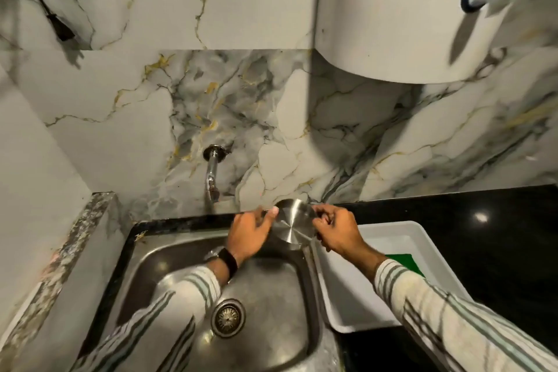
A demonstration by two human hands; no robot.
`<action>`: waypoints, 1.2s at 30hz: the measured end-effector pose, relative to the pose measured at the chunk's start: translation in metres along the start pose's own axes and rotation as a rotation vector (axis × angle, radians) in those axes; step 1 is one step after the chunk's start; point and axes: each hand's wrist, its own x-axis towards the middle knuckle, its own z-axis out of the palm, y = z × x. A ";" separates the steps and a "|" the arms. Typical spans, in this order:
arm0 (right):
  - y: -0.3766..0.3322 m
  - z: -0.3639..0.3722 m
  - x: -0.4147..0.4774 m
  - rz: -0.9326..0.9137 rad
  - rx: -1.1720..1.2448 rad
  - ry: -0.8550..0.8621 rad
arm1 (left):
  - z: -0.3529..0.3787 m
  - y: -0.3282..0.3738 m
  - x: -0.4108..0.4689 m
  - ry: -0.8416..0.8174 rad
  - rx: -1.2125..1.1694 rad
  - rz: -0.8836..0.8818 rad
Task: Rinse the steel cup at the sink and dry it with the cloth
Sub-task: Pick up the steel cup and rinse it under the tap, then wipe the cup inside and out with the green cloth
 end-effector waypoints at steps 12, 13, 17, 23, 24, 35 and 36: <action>0.105 -0.101 -0.002 0.350 -0.325 0.010 | 0.101 0.004 -0.009 -0.231 -0.870 -0.375; 0.120 -0.106 -0.005 0.392 -0.513 -0.026 | 0.106 0.003 -0.008 -0.214 -0.883 -0.395; 0.169 -0.099 -0.021 0.528 -0.829 -0.160 | 0.105 0.000 -0.017 -0.202 -0.891 -0.410; 0.197 -0.097 -0.008 0.413 -1.144 -0.149 | 0.097 -0.014 -0.018 -0.123 -0.847 -0.403; 0.199 -0.100 -0.003 0.405 -1.128 -0.154 | 0.095 -0.015 -0.019 -0.110 -0.850 -0.404; 0.170 -0.104 0.003 0.703 0.425 0.371 | 0.050 -0.021 -0.016 -0.083 -0.866 -0.384; 0.154 -0.098 -0.003 0.688 0.645 0.291 | 0.047 -0.021 -0.015 -0.072 -0.877 -0.388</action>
